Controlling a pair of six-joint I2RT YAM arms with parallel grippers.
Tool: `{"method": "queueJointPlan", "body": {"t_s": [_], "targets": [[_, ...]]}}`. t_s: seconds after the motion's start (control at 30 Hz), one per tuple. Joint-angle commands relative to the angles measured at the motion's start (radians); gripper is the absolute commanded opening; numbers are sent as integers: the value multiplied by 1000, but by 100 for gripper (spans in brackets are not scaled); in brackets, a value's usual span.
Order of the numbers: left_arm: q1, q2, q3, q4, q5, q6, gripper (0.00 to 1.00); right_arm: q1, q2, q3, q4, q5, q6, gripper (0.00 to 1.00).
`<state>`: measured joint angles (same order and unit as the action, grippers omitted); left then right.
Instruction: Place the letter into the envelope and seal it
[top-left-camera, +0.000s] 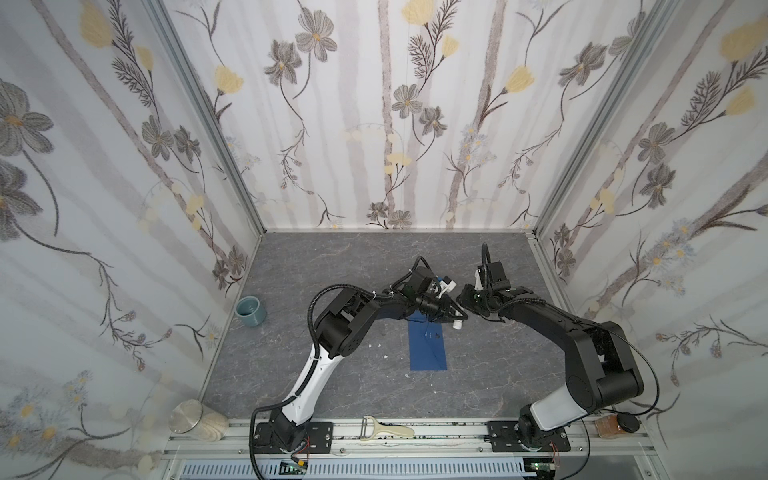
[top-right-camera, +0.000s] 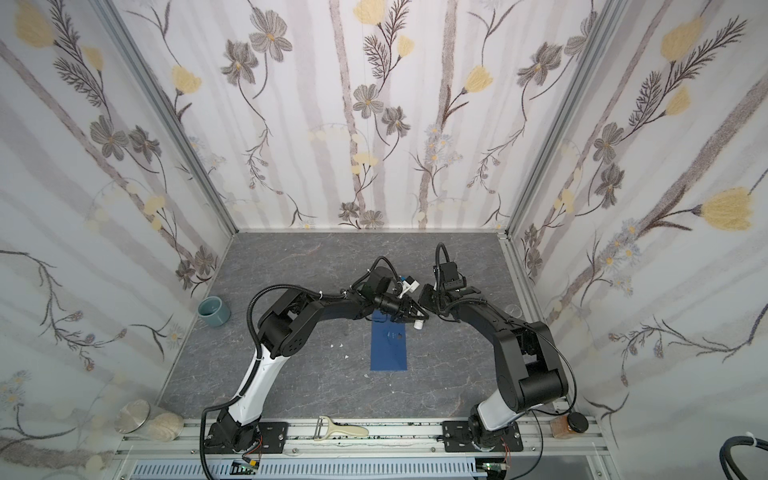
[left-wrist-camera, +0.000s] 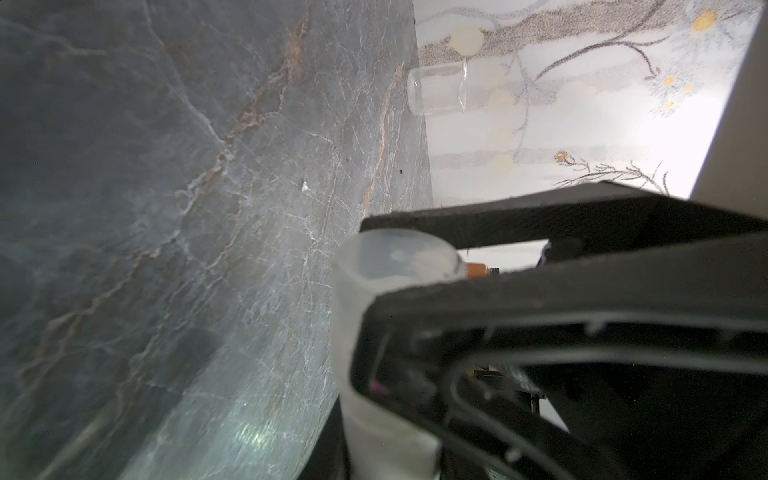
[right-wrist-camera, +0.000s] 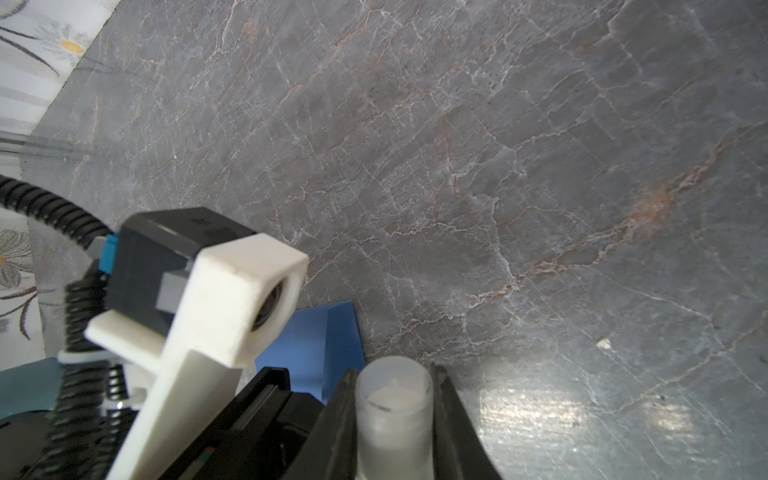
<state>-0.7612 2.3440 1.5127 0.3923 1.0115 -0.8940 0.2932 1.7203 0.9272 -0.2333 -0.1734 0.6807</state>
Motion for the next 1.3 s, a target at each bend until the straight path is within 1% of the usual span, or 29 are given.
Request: {"method": "queueJointPlan", "body": {"t_s": [0.0,1.27], "targets": [[17,-5,9,41,-117,-10,0,10,-14,-8,-69,-102,17,27],[51,-21,3,42,-171,-7,0,69,-37,-24,-57,-121,62,25]]}}
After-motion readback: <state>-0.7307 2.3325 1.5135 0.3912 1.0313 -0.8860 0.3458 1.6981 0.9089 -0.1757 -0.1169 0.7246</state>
